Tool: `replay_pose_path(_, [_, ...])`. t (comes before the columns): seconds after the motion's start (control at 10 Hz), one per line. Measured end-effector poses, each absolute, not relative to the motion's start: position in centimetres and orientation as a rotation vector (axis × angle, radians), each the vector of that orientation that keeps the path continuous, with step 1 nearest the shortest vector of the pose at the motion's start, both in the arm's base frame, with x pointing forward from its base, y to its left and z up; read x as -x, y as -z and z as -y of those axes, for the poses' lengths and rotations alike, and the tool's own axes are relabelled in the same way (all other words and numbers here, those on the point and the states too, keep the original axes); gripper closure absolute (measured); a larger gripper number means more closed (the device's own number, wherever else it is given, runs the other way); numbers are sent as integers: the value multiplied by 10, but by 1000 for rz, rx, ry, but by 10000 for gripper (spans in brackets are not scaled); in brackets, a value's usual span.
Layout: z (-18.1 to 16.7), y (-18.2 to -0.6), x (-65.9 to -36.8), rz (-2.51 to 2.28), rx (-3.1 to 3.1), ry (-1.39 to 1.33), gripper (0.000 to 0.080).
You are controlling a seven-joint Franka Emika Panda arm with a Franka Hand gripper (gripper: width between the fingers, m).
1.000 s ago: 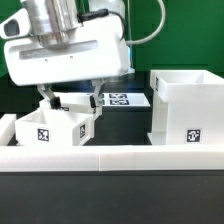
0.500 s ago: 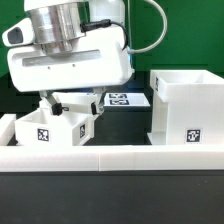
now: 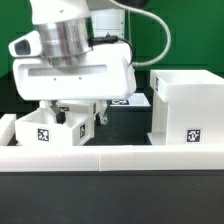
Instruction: Assemble drawer
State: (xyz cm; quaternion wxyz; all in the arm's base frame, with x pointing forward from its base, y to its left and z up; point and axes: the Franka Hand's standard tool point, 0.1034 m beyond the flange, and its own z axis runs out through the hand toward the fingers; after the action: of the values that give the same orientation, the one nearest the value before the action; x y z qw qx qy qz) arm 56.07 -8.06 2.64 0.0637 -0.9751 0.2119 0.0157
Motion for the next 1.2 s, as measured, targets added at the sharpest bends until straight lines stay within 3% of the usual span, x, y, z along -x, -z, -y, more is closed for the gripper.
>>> replay_pose_path(0.3, [74,-14,-557,-623,2966,-21,150])
replay_pose_path(0.7, [77,-14,-560,-617,2971,7,150])
replay_pose_path(0.9, [77,-14,-561,-617,2971,9,452])
replay_pose_path(1.0, [78,-14,-561,-612,2973,9,452])
replay_pose_path(1.2, [82,-12,-559,-602,2975,7,744])
